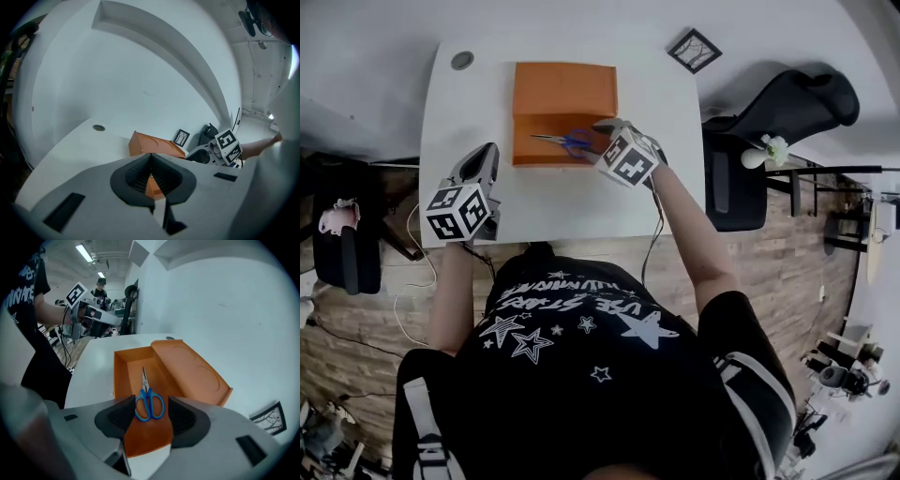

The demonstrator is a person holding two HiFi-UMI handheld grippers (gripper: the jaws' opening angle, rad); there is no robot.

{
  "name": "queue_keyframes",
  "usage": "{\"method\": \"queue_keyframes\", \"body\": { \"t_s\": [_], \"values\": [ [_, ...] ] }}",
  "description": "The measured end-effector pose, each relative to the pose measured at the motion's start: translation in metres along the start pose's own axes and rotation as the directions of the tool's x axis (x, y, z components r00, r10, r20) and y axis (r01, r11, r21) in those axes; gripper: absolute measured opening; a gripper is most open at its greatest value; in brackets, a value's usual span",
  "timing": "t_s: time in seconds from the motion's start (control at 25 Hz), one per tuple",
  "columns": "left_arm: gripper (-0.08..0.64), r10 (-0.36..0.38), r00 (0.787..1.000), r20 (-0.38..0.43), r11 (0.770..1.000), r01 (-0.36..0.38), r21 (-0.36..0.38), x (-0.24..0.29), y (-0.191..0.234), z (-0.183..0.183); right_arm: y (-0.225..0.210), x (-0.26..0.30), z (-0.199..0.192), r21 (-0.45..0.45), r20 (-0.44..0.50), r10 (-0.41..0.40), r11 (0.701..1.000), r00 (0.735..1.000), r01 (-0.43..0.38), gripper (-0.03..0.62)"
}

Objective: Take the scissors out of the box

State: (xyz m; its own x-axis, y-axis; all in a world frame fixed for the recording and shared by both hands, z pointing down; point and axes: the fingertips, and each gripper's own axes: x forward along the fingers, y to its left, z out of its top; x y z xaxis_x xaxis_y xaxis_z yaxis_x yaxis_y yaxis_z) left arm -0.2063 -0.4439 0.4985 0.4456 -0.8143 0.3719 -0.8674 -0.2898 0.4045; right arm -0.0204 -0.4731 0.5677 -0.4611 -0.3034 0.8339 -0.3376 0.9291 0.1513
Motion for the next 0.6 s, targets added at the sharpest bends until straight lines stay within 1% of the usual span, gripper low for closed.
{"method": "queue_keyframes", "body": {
  "t_s": [0.24, 0.4, 0.6],
  "values": [
    [0.018, 0.013, 1.000, -0.005, 1.000, -0.013, -0.025, 0.009, 0.011, -0.003, -0.001, 0.023, -0.002, -0.053, -0.071, 0.047, 0.997, 0.996, -0.051, 0.236],
    [0.018, 0.023, 1.000, -0.005, 0.999, -0.023, -0.037, 0.010, 0.017, -0.002, 0.003, 0.035, -0.009, -0.106, -0.156, 0.085, 0.989, 0.984, -0.102, 0.236],
    [0.018, 0.034, 0.999, -0.004, 0.998, -0.034, -0.048, 0.007, 0.023, -0.006, 0.007, 0.044, -0.014, -0.123, -0.227, 0.102, 0.984, 0.969, -0.132, 0.236]
  ]
}}
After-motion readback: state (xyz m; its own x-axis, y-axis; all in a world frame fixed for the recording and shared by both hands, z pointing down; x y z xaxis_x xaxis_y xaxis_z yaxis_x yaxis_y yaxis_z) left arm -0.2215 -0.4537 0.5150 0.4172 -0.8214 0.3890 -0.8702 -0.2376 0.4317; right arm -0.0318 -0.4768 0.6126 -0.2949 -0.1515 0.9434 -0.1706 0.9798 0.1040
